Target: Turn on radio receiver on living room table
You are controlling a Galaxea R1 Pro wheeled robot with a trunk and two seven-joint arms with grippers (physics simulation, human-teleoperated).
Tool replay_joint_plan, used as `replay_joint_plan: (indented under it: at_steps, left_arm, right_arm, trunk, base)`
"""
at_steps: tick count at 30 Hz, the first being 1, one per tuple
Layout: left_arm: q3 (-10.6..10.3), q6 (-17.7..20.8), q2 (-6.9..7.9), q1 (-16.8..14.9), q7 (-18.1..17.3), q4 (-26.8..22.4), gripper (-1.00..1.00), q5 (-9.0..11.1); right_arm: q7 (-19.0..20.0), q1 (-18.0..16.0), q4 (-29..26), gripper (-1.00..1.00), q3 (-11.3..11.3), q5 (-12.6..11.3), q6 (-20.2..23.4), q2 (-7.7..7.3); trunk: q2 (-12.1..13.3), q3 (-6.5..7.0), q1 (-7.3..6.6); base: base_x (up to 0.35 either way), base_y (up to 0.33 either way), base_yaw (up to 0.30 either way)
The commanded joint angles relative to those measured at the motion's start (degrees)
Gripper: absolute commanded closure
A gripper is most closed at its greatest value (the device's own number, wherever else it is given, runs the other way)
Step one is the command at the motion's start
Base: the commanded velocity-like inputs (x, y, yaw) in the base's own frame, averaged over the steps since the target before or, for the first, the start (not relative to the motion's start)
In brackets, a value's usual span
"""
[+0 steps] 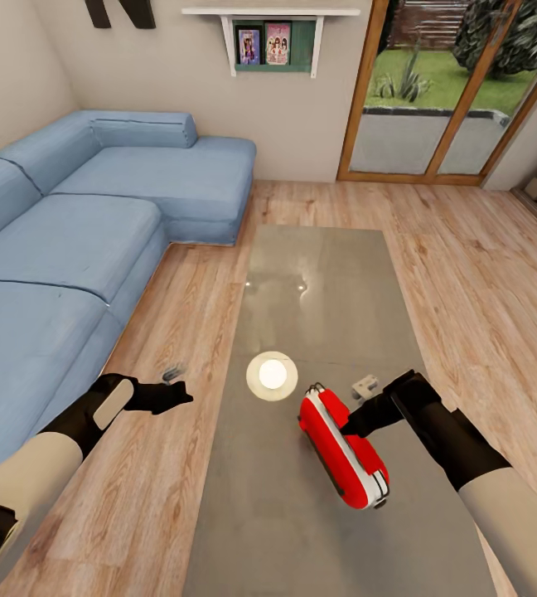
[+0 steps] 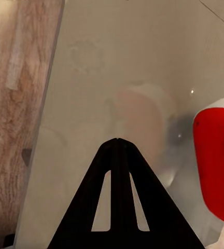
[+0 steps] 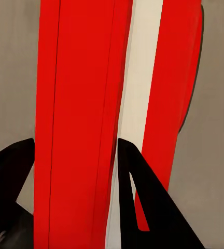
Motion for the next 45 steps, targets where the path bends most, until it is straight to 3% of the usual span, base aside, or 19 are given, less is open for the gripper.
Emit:
replay_joint_plan:
  at_steps: [1,4,7,10,16,31,45]
  left_arm:
    - [0.0,0.0,-0.02,0.0,0.0,0.0,1.0,0.0]
    - [0.02,0.0,0.0,0.0,0.0,0.0,1.0,0.0]
    - [0.0,0.0,0.01,0.0,0.0,0.0,1.0,0.0]
    - [0.0,0.0,0.02,0.0,0.0,0.0,1.0,0.0]
    - [0.02,0.0,0.02,0.0,0.0,-0.08,1.0,0.0]
    - [0.02,0.0,0.11,0.0,0.0,-0.35,1.0,0.0]
    - [0.02,0.0,0.11,0.0,0.0,-0.74,1.0,0.0]
  right_arm:
    - [-0.13,-0.02,-0.01,1.0,0.01,-0.45,0.19,0.0]
    - [-0.41,-0.11,-0.01,1.0,0.0,-1.4,-2.05,-0.01]
    - [-3.45,-0.13,0.01,1.0,0.0,-5.16,-3.8,-0.2]
    - [-9.47,-0.14,0.07,1.0,0.0,-9.92,-6.16,-0.46]
    - [-13.6,-0.14,0.38,1.0,0.1,-14.72,-9.05,-0.87]
    - [-15.7,-0.14,5.95,1.0,0.27,-15.39,-9.41,-0.08]
    - [-16.11,-0.14,6.15,1.0,0.27,-15.25,-10.65,-0.15]
  trunk:
    - [0.0,0.0,0.0]
    - [0.0,0.0,0.0]
    - [0.0,0.0,0.0]
    - [0.0,0.0,0.0]
    - [0.0,0.0,0.0]
    - [0.0,0.0,0.0]
    - [0.0,0.0,0.0]
  base:
    - [0.0,0.0,0.0]
    - [0.0,0.0,0.0]
    - [0.0,0.0,0.0]
    - [0.0,0.0,0.0]
    - [0.0,0.0,0.0]
    - [0.0,0.0,0.0]
    - [0.0,0.0,0.0]
